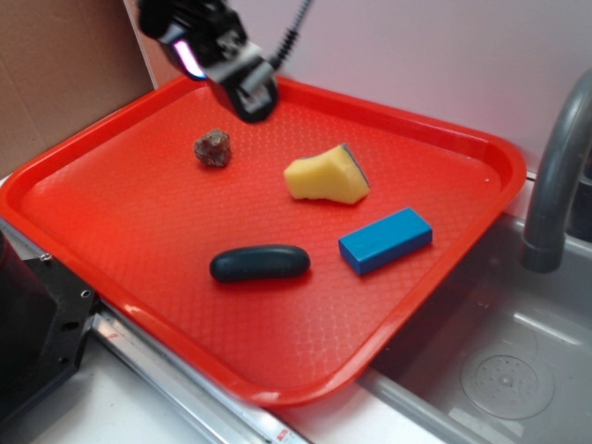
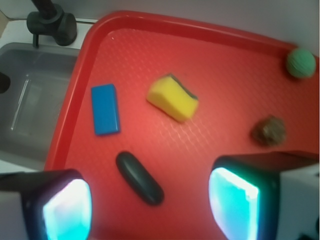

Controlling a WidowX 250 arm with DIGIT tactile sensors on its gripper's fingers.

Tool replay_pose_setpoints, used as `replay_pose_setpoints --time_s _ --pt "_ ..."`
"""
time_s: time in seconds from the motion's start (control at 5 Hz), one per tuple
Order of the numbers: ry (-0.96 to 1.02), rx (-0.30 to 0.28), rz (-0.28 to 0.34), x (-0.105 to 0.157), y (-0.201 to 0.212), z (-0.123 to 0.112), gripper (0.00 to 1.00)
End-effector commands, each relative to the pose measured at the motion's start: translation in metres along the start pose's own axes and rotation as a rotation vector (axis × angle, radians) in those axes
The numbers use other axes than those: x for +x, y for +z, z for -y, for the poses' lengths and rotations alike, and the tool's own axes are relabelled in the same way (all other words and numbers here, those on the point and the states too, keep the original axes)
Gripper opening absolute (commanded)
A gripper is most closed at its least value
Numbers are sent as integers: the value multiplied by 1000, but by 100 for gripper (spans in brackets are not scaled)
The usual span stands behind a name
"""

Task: Grab the blue block.

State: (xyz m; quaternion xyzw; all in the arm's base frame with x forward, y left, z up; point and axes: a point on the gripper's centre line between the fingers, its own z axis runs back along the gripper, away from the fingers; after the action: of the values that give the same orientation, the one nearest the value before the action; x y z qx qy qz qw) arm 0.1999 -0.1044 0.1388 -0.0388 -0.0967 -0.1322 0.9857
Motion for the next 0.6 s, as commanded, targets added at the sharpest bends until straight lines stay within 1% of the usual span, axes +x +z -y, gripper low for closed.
replay_pose_setpoints --time_s 0.0,0.2,0.4 --pt "-109 -85 -40 25 -55 29 100" --pt "-186 -89 -108 27 -84 37 100" --pt "-220 -94 -152 27 -101 39 100"
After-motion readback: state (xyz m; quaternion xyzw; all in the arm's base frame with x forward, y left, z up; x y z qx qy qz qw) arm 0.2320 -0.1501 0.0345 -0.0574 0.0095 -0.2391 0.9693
